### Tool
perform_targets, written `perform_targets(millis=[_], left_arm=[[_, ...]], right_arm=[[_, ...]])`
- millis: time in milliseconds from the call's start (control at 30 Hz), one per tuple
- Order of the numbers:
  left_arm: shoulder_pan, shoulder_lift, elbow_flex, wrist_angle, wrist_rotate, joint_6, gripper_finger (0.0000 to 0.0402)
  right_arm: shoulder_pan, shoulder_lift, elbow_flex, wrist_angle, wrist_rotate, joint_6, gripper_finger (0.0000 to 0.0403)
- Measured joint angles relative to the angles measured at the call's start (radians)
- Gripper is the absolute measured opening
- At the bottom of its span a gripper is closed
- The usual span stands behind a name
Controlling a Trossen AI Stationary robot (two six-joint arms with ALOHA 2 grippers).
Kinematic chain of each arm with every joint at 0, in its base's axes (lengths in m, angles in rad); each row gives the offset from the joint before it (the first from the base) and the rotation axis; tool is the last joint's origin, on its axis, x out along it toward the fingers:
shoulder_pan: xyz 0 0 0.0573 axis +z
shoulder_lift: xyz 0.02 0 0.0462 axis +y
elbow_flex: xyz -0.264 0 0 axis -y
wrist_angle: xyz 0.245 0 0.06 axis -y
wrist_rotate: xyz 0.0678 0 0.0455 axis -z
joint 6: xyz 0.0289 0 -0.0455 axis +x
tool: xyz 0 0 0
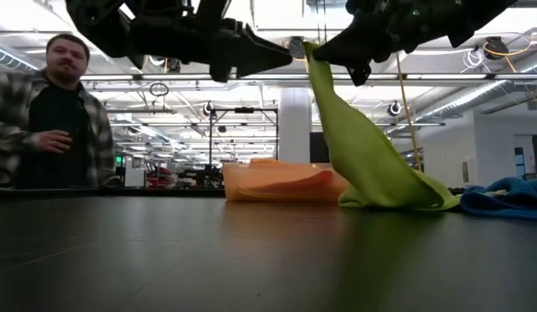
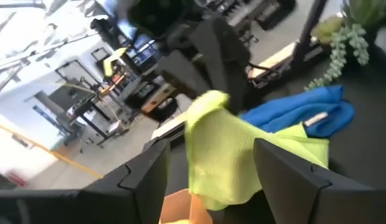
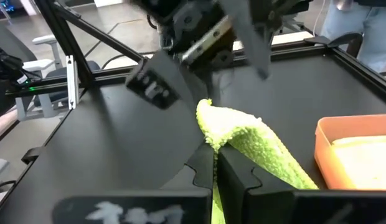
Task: Fold microfiber towels
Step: Fold the green towel
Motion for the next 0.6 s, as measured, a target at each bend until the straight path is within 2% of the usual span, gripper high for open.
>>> perform_targets(millis=[267,600], left_arm=[[-0.011,0.078,0.062,-0.002,0.0,0.09,0.0216],[-0.011,0.075,0.087,0.012,-0.008,0.159,0.0193]], right_arm=[[0.0,0.011,0.0,-0.001,0.002,0.0,0.0],[0.0,0.01,0.0,-0.002,0.004,0.003,0.0]])
